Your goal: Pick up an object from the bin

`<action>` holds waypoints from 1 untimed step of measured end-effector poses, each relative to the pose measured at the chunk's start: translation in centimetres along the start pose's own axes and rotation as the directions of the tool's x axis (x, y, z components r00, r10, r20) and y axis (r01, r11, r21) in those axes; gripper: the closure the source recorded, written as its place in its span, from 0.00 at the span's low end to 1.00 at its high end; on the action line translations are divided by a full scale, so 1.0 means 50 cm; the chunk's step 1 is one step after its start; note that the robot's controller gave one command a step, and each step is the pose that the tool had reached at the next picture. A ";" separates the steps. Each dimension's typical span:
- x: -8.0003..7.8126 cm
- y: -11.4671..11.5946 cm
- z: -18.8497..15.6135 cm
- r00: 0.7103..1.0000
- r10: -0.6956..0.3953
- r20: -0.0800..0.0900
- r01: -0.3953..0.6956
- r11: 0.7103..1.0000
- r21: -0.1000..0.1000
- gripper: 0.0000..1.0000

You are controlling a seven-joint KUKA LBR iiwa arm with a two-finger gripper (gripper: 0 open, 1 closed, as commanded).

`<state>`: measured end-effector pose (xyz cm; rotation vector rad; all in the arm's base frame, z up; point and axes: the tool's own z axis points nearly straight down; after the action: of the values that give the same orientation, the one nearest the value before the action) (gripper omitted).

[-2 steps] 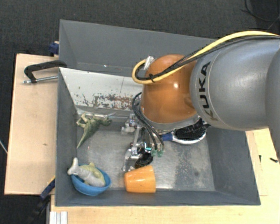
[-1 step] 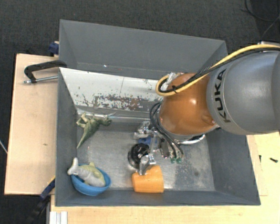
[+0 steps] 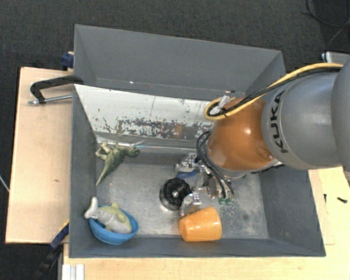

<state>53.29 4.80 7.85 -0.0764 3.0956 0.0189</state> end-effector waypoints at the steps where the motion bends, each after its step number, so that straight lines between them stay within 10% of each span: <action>1: 0.001 -0.003 -0.001 1.000 0.001 0.000 -0.001 1.000 0.002 1.00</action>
Offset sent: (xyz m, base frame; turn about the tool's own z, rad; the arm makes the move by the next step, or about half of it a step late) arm 0.0000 0.0000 0.0000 0.0000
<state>53.22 4.67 7.88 -0.0740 3.0959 0.0160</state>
